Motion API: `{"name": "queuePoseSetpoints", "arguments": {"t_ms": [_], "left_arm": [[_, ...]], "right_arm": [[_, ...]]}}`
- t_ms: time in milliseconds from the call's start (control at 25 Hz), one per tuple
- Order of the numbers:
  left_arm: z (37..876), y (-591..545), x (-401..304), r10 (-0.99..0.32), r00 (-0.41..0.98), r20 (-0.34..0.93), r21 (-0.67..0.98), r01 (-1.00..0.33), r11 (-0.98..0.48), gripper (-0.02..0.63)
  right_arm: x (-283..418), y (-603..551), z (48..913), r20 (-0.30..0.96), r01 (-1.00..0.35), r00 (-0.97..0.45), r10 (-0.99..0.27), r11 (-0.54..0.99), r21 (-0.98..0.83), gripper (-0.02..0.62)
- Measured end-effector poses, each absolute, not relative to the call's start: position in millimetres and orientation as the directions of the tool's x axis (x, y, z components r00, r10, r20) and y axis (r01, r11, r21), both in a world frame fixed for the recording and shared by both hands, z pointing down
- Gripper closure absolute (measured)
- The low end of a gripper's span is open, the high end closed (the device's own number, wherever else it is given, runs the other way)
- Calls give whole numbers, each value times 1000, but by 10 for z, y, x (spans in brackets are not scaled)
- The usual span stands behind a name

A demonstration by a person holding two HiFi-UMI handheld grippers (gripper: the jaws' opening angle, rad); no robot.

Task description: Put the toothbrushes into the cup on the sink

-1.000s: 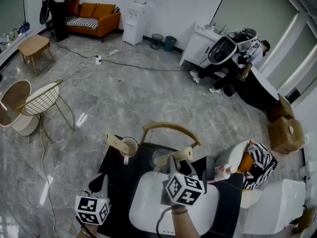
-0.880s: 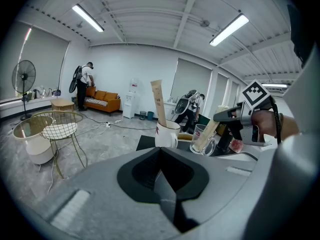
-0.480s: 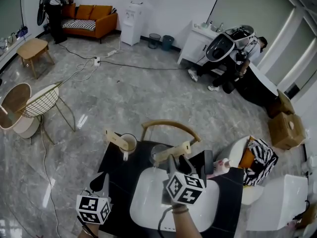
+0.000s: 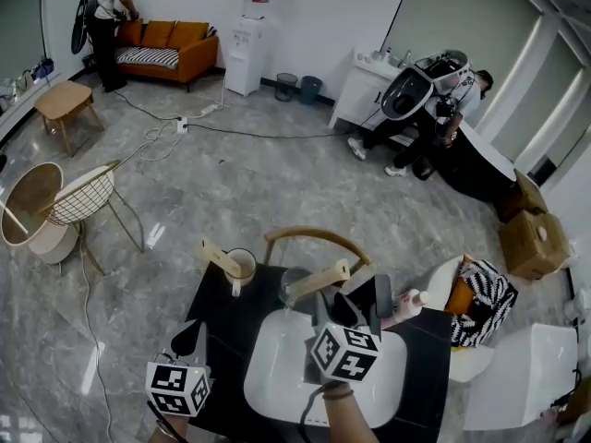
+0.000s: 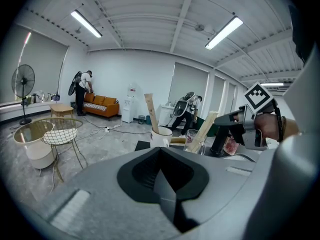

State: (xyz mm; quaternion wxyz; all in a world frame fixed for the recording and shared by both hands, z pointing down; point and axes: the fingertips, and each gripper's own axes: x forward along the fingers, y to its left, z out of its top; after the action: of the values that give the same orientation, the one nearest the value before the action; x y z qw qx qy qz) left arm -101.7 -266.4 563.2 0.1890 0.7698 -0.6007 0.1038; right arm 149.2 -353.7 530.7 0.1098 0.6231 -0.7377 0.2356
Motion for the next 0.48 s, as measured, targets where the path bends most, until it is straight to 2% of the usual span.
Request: {"name": "queuePoseSetpoints", "arguments": {"t_ms": [240, 480], "left_arm": [[5465, -2639, -974, -892, 272, 361, 160, -960, -228, 597], [5275, -2653, -845, -893, 298, 338, 159, -953, -258, 597]], "right_arm": [[1487, -3406, 5152, 439, -971, -205, -875, 125, -203, 421], [1600, -3203, 5057, 441, -975, -175, -880, 93, -202, 471]]}}
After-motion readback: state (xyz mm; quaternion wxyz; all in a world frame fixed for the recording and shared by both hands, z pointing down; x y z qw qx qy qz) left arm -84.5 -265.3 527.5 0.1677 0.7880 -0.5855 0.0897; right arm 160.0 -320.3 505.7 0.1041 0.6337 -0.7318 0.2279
